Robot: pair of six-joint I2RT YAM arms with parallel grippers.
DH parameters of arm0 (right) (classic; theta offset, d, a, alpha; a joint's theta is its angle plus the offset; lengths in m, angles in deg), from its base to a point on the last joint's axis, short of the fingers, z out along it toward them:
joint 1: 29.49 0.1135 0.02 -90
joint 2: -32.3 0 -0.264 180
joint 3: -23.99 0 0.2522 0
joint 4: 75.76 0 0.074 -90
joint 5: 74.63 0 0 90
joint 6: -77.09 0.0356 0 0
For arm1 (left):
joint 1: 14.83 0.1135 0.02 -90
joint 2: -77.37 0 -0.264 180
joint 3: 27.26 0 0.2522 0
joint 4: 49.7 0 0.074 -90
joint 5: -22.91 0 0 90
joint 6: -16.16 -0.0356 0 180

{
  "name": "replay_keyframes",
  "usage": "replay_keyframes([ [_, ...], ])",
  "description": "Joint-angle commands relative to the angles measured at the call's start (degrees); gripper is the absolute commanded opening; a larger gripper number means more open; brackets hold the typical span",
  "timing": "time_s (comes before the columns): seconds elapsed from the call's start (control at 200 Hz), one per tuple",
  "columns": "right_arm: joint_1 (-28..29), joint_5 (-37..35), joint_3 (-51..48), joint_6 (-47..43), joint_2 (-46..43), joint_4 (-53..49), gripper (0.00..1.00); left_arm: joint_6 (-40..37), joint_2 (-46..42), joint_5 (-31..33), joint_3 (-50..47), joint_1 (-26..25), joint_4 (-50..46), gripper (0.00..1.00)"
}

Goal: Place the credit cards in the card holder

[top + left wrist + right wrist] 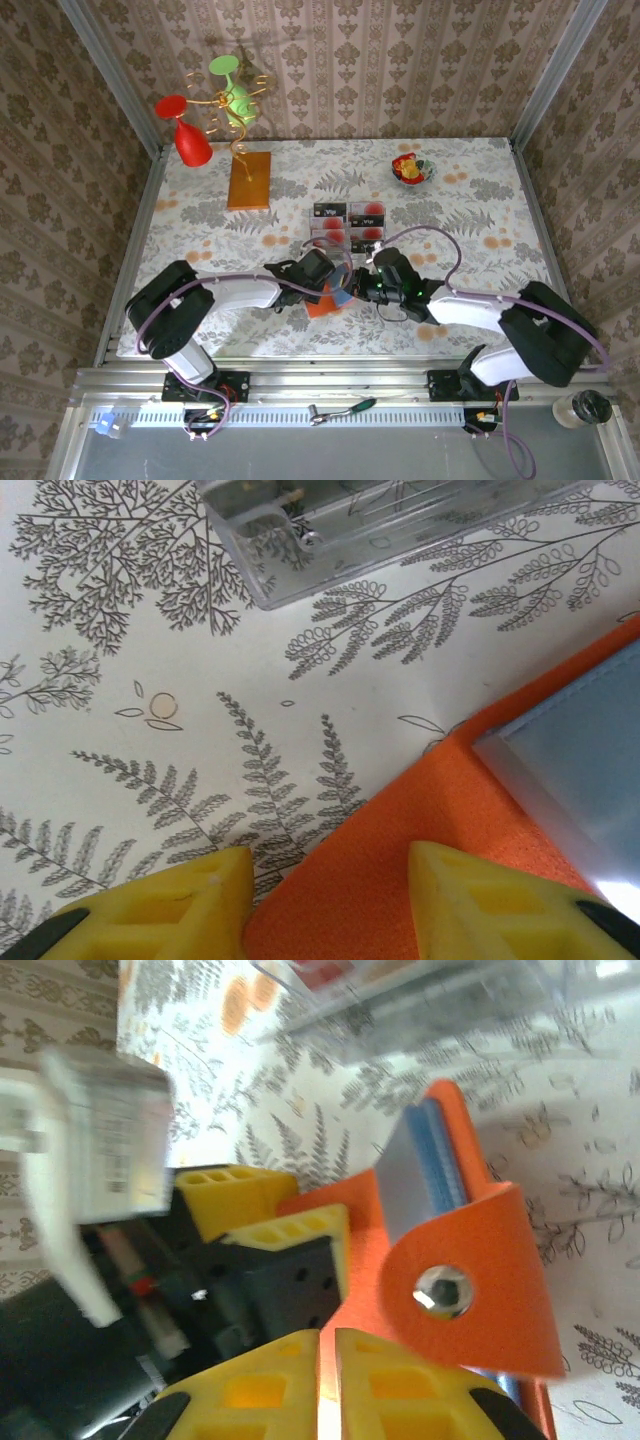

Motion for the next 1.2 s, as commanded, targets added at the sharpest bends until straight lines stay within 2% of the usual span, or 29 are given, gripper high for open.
replay_keyframes([
  [0.0,-0.4,-4.4,3.1,-7.0,-3.5,-12.8,0.17,-2.3,1.1,1.7,1.4,0.5,-1.9,0.46],
  [0.285,-0.3,-8.8,8.1,-14.3,-4.8,-23.2,0.26,-4.6,1.0,1.9,3.5,0.5,-3.1,0.46],
  [0.47,-0.3,-11.4,10.3,-17.5,-3.6,-26.1,0.54,-6.4,0.8,2.0,5.3,0.4,-4.3,0.46],
  [0.57,-0.3,-12.6,11.5,-18.7,-1.9,-27.4,0.59,-7.2,0.8,2.1,5.9,0.4,-4.9,0.46],
  [0.945,-0.3,-19.7,14.0,-19.6,8.3,-29.5,0.57,-8.0,0.8,2.2,6.4,0.3,-5.3,0.46],
  [1.05,-0.4,-20.8,14.8,-19.8,10.4,-29.5,0.51,-8.0,0.7,2.1,6.6,0.3,-5.3,0.46],
  [1.195,-1.2,-21.3,16.1,-20.1,12.4,-29.6,0.36,-8.3,0.6,2.0,6.9,0.3,-5.3,0.46],
])
